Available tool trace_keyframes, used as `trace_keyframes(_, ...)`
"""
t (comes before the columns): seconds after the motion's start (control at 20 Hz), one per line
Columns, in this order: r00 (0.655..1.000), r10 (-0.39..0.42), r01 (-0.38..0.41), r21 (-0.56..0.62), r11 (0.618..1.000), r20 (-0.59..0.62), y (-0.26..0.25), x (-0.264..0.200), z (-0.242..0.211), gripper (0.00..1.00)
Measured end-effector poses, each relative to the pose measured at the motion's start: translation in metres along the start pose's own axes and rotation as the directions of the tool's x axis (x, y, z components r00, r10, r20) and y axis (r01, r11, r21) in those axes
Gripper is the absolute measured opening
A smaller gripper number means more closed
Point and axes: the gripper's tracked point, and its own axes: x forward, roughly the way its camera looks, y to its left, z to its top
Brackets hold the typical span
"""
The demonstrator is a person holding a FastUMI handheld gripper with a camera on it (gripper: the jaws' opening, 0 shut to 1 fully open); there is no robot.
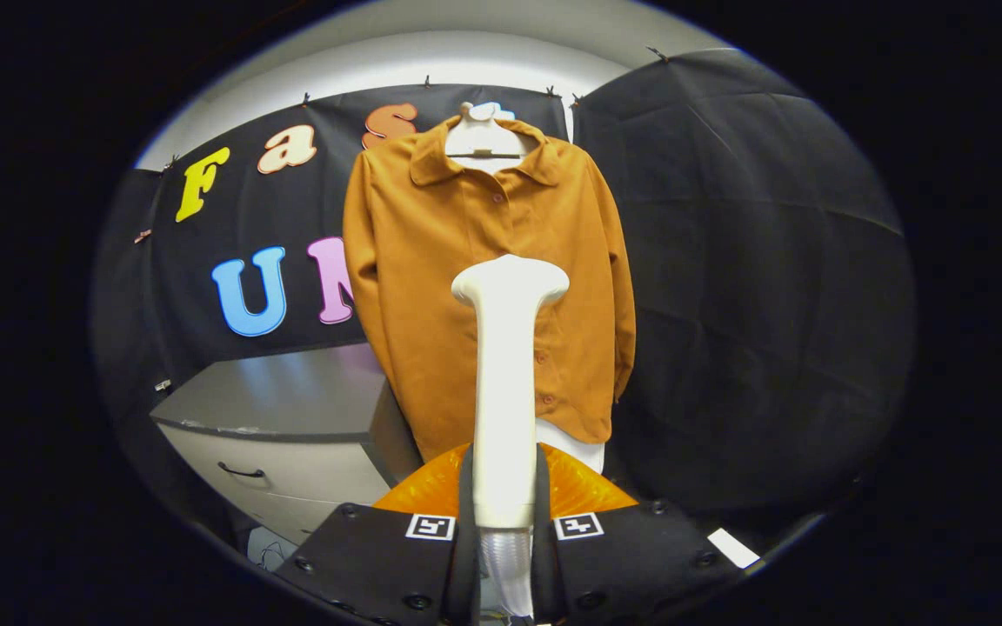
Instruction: Iron the clothes twice with a garment steamer, once on the left side and once on the right side.
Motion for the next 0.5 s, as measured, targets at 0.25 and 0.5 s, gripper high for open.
trace_keyframes(0.25, 0.995, 0.038, -0.037, -0.01, 0.999, 0.093, 0.031, -0.01, 0.054, 0.27)
trace_keyframes(0.5, 0.984, 0.07, -0.069, -0.012, 0.998, 0.162, 0.062, -0.022, 0.097, 0.26)
